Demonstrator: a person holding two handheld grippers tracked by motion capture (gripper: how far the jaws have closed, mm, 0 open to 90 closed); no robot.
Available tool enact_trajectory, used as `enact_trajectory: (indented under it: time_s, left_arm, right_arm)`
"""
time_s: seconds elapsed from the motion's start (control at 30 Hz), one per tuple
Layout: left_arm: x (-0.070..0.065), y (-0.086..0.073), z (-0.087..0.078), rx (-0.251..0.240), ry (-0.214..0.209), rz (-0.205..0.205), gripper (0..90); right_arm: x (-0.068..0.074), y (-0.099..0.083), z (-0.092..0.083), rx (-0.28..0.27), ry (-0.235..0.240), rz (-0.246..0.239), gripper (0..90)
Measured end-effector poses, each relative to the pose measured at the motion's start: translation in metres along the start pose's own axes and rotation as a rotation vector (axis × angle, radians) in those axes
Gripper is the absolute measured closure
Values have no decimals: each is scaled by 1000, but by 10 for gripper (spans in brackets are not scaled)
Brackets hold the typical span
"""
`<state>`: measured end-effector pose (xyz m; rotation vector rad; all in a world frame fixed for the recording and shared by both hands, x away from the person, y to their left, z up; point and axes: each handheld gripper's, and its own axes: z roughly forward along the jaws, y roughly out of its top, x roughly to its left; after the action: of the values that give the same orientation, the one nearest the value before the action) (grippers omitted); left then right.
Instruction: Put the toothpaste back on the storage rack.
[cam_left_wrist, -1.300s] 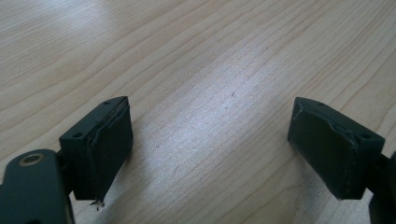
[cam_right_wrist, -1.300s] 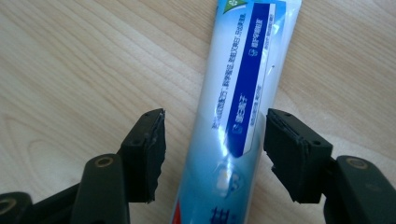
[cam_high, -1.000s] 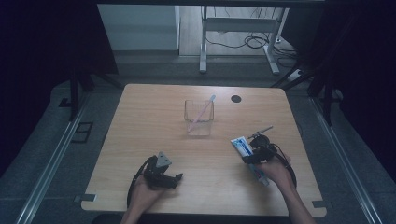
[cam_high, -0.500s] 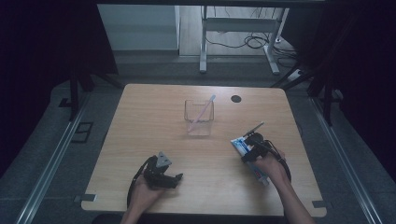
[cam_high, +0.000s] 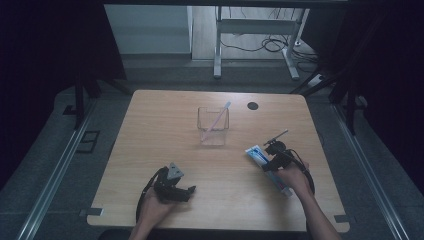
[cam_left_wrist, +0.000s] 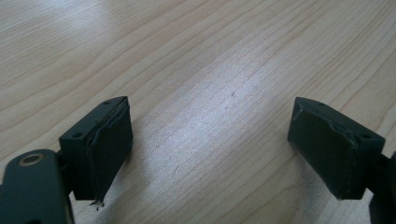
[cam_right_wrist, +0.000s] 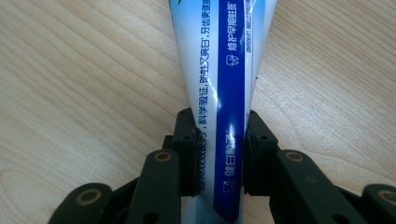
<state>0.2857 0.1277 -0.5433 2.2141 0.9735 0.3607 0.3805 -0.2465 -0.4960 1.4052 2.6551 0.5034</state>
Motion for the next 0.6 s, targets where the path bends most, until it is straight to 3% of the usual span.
enact_trajectory:
  time_s: [0.27, 0.6]
  left_arm:
    - [0, 0, 0, -2, 0, -1, 141]
    - [0, 0, 0, 0, 0, -4, 141]
  right_arm:
    - [6, -1, -2, -30, 12, -42, 724]
    - [13, 4, -19, -117, 16, -86, 724]
